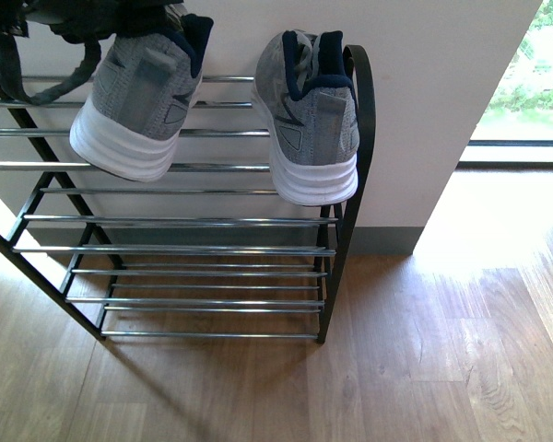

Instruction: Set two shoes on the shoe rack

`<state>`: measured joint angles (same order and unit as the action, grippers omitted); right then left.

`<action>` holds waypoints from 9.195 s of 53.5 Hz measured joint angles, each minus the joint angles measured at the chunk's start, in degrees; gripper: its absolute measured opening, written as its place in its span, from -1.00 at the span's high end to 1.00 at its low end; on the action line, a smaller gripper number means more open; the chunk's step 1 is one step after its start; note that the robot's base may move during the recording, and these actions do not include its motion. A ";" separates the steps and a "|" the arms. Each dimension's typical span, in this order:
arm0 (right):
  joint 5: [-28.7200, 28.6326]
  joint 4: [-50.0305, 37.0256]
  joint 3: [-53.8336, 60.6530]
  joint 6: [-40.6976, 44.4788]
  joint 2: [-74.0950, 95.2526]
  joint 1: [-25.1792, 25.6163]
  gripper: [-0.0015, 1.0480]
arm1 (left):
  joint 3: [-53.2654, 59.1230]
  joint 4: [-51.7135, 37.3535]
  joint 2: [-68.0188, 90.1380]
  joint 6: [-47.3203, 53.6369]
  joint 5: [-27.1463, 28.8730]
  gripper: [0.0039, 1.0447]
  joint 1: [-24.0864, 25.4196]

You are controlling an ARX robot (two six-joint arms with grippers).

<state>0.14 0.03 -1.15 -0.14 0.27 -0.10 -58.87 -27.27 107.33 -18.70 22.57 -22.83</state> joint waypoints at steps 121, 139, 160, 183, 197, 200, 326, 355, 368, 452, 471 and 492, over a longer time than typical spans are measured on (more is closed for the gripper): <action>-0.02 0.00 0.00 -0.02 0.00 0.00 -0.82 | 49.72 -24.41 -45.97 18.08 -16.02 0.98 15.93; 0.00 0.00 0.00 -0.02 0.00 0.00 -0.82 | 56.41 -21.55 -54.90 18.16 -22.12 0.98 21.79; -0.02 0.00 0.00 0.00 0.00 0.00 -0.82 | 58.03 -6.71 -72.46 18.21 -22.45 0.98 22.58; -0.02 0.00 0.00 0.00 0.00 0.00 -0.82 | 58.05 7.82 -87.91 18.21 -22.47 0.98 22.58; -0.02 0.00 0.00 0.00 0.00 0.00 -0.82 | 58.05 13.68 -93.88 18.21 -22.47 0.98 22.58; -0.02 0.00 0.00 0.00 0.00 0.00 -0.82 | 58.05 14.93 -95.14 18.21 -22.47 0.98 22.58; -0.22 0.02 0.00 0.00 -0.07 0.02 -0.82 | 58.05 27.30 -106.42 18.43 -22.40 -0.83 22.64; -0.17 0.02 0.00 0.00 -0.02 0.02 -0.82 | 58.05 27.30 -106.44 18.43 -22.56 -0.83 22.64; -0.17 0.02 0.00 0.00 -0.09 0.02 -0.82 | 58.05 27.30 -106.44 18.43 -22.53 -0.83 22.64; -0.15 0.02 0.00 0.00 -0.11 0.02 -0.82 | 58.05 27.30 -106.44 18.43 -22.58 -0.83 22.64; -0.15 0.02 0.00 0.00 -0.11 0.02 -0.82 | 49.62 39.74 -81.81 1.53 -5.01 -0.83 18.71; -0.13 0.02 0.00 0.00 -0.11 0.02 -0.82 | 31.45 9.66 -9.42 3.48 -9.35 -0.83 23.45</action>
<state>0.01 0.05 -1.15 -0.14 0.16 -0.08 -27.42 -17.61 97.91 -15.22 13.21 0.62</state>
